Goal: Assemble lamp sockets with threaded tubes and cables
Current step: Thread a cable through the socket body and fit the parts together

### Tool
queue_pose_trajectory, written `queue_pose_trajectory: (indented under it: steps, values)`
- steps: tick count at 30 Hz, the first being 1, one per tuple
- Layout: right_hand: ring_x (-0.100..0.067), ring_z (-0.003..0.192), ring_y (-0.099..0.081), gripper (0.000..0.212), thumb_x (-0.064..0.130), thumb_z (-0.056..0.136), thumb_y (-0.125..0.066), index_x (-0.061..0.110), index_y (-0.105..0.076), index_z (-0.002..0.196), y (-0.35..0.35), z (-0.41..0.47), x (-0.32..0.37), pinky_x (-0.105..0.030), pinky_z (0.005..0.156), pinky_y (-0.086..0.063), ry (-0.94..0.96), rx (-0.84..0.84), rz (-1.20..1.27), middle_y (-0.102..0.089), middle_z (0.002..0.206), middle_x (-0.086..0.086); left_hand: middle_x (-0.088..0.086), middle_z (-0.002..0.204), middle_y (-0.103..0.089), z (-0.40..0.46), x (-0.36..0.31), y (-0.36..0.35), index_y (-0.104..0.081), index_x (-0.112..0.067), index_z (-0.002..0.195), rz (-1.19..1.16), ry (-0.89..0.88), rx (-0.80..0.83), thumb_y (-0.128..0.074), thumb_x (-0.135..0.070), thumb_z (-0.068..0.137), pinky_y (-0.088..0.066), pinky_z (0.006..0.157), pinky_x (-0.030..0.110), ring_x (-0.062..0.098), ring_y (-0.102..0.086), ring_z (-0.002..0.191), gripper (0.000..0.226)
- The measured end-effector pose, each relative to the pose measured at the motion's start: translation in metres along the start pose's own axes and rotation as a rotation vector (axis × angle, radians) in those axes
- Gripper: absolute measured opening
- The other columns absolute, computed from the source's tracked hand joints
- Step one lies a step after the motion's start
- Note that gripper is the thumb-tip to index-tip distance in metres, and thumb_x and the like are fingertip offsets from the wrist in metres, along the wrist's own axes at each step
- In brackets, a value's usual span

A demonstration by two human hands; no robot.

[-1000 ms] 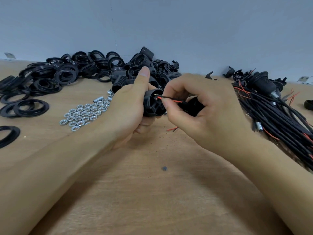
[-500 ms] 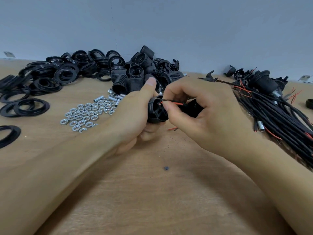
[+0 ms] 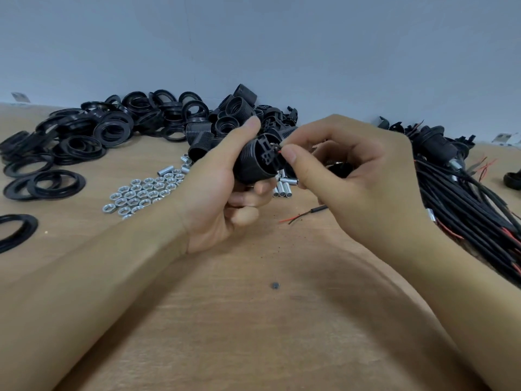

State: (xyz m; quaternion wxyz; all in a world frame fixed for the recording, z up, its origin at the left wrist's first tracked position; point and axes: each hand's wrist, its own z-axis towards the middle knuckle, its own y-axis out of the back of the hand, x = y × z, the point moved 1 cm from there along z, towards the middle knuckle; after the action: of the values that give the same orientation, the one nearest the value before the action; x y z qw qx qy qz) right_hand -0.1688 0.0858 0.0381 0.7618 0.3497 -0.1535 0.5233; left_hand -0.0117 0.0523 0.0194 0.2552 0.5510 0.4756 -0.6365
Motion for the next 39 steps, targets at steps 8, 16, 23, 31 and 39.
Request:
queue_pose_trajectory:
  steps: [8, 16, 23, 31, 39]
  values:
    - [-0.020, 0.067, -0.055, 0.007, -0.002, 0.083, -0.066, 0.004, -0.070, 0.081, -0.0014, -0.0013, 0.0018, -0.033, 0.064, -0.044, 0.252, 0.024, -0.241, -0.061, 0.073, -0.009, -0.002, 0.052, -0.033, -0.0004, 0.0014, -0.0016, -0.049, -0.018, 0.081, 0.055, -0.004, -0.018, -0.040, -0.056, 0.099, -0.013, 0.035, 0.017, 0.009, -0.018, 0.042, 0.044]
    - [-0.022, 0.062, -0.054, 0.009, 0.001, 0.084, -0.065, 0.004, -0.070, 0.077, -0.0025, -0.0013, 0.0005, -0.039, 0.056, -0.045, 0.319, 0.038, -0.407, -0.060, 0.075, -0.006, -0.001, 0.050, -0.033, -0.0013, 0.0023, -0.0047, -0.048, -0.023, 0.058, 0.135, -0.002, -0.133, -0.042, -0.060, 0.097, -0.015, 0.036, 0.015, 0.010, -0.020, 0.041, 0.054]
    - [-0.019, 0.063, -0.051, 0.008, 0.006, 0.084, -0.064, 0.005, -0.067, 0.077, -0.0033, -0.0023, 0.0013, -0.039, 0.056, -0.046, 0.310, 0.075, -0.458, -0.059, 0.078, -0.005, -0.002, 0.047, -0.035, -0.0013, 0.0034, -0.0076, -0.044, -0.022, 0.051, 0.252, -0.058, -0.235, -0.039, -0.060, 0.098, -0.018, 0.037, 0.015, 0.010, -0.022, 0.038, 0.061]
    - [-0.018, 0.070, -0.052, 0.008, 0.008, 0.089, -0.064, 0.003, -0.066, 0.083, -0.0042, -0.0033, 0.0005, -0.036, 0.062, -0.046, 0.297, 0.122, -0.415, -0.058, 0.085, -0.006, -0.002, 0.045, -0.035, -0.0018, 0.0053, -0.0095, -0.046, -0.021, 0.051, 0.278, -0.082, -0.238, -0.038, -0.058, 0.100, -0.019, 0.039, 0.015, 0.011, -0.023, 0.036, 0.061]
    - [-0.020, 0.072, -0.054, 0.007, 0.006, 0.090, -0.064, 0.002, -0.064, 0.084, -0.0037, -0.0014, 0.0016, -0.030, 0.066, -0.044, 0.240, 0.167, -0.352, -0.058, 0.083, -0.004, -0.002, 0.047, -0.035, -0.0007, 0.0075, -0.0085, -0.045, -0.022, 0.052, 0.250, -0.059, -0.244, -0.036, -0.057, 0.101, -0.019, 0.038, 0.015, 0.010, -0.023, 0.037, 0.061]
